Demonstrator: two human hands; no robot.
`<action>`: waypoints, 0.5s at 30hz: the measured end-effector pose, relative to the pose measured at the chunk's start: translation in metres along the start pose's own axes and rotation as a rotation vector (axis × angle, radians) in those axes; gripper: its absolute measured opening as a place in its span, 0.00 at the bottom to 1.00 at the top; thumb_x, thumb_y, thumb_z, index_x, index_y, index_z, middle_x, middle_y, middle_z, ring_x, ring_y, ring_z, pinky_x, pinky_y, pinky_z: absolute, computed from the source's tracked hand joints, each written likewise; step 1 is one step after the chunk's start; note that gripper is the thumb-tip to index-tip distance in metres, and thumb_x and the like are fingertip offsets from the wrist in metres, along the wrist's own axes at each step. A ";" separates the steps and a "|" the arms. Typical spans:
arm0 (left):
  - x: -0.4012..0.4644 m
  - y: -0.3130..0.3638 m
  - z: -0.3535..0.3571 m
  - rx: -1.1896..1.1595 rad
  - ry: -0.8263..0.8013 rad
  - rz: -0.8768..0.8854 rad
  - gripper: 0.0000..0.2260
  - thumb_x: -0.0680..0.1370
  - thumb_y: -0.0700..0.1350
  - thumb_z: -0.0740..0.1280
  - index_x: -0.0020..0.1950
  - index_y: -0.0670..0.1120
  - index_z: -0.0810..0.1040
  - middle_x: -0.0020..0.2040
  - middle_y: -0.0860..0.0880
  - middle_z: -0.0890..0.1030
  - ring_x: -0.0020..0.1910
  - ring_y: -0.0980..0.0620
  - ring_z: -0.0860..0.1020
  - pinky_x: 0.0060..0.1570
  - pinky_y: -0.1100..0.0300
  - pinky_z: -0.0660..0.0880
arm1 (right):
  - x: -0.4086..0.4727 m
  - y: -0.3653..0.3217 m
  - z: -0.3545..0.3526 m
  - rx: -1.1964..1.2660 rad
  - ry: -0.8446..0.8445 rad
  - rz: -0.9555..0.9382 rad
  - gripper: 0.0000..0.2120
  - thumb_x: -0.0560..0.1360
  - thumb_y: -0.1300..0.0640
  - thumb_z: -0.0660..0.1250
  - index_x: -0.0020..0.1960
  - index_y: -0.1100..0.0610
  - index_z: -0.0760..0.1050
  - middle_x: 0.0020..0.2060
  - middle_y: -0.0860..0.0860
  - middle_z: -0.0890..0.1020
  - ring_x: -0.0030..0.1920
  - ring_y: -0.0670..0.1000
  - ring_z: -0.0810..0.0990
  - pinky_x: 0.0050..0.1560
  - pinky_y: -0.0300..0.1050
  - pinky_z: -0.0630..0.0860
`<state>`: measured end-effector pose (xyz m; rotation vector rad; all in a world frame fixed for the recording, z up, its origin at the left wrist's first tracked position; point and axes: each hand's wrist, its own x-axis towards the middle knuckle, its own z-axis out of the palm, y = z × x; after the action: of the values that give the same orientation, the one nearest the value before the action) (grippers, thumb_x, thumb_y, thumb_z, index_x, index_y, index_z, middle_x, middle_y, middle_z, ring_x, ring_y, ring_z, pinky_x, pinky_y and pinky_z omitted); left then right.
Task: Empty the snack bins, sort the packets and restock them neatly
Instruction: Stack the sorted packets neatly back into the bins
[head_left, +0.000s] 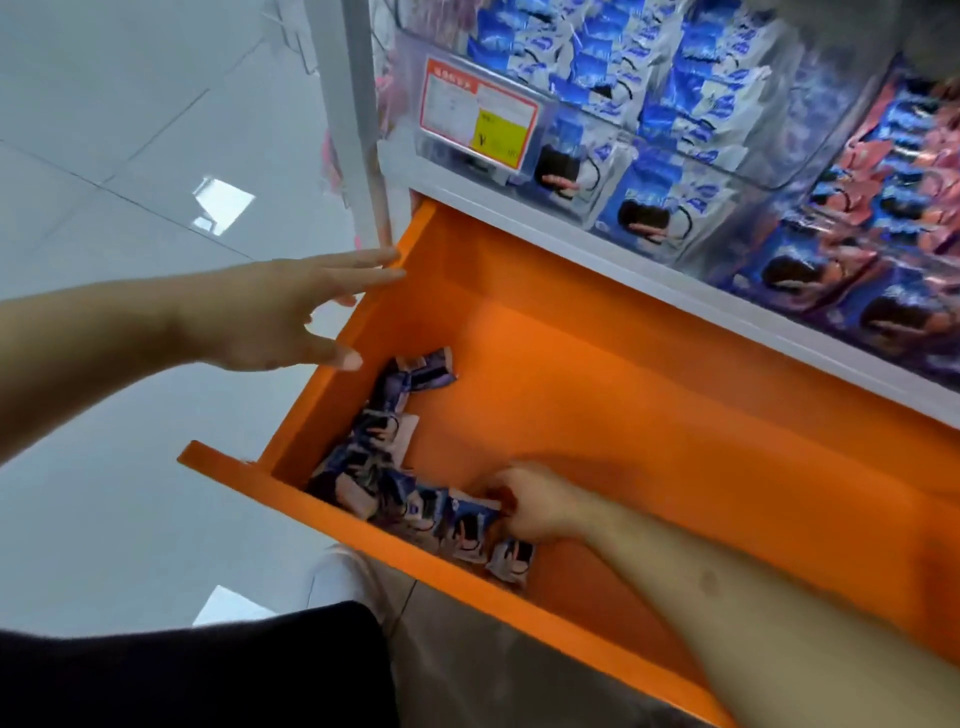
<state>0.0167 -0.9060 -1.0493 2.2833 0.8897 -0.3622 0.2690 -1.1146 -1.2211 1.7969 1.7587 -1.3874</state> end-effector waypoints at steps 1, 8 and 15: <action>0.000 -0.001 0.000 -0.017 0.004 0.001 0.43 0.74 0.56 0.73 0.81 0.71 0.50 0.80 0.72 0.46 0.75 0.57 0.66 0.69 0.51 0.73 | 0.003 0.002 0.004 0.004 -0.021 -0.006 0.30 0.74 0.60 0.74 0.75 0.50 0.74 0.71 0.50 0.78 0.68 0.52 0.78 0.63 0.41 0.75; -0.001 0.003 0.001 -0.034 0.043 0.011 0.43 0.75 0.50 0.75 0.82 0.67 0.53 0.82 0.69 0.48 0.75 0.54 0.69 0.68 0.50 0.75 | 0.001 0.009 0.011 0.191 0.000 -0.005 0.18 0.77 0.54 0.75 0.66 0.50 0.81 0.57 0.47 0.86 0.54 0.49 0.84 0.52 0.44 0.81; -0.002 0.007 0.002 -0.013 0.037 -0.028 0.44 0.75 0.49 0.76 0.82 0.67 0.53 0.82 0.68 0.48 0.74 0.53 0.70 0.67 0.52 0.76 | -0.004 0.016 0.016 0.260 0.179 0.058 0.15 0.74 0.68 0.74 0.56 0.54 0.86 0.53 0.49 0.86 0.53 0.48 0.84 0.53 0.47 0.84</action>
<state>0.0199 -0.9121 -1.0469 2.2743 0.9411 -0.3266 0.2772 -1.1325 -1.2324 2.1499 1.6562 -1.5343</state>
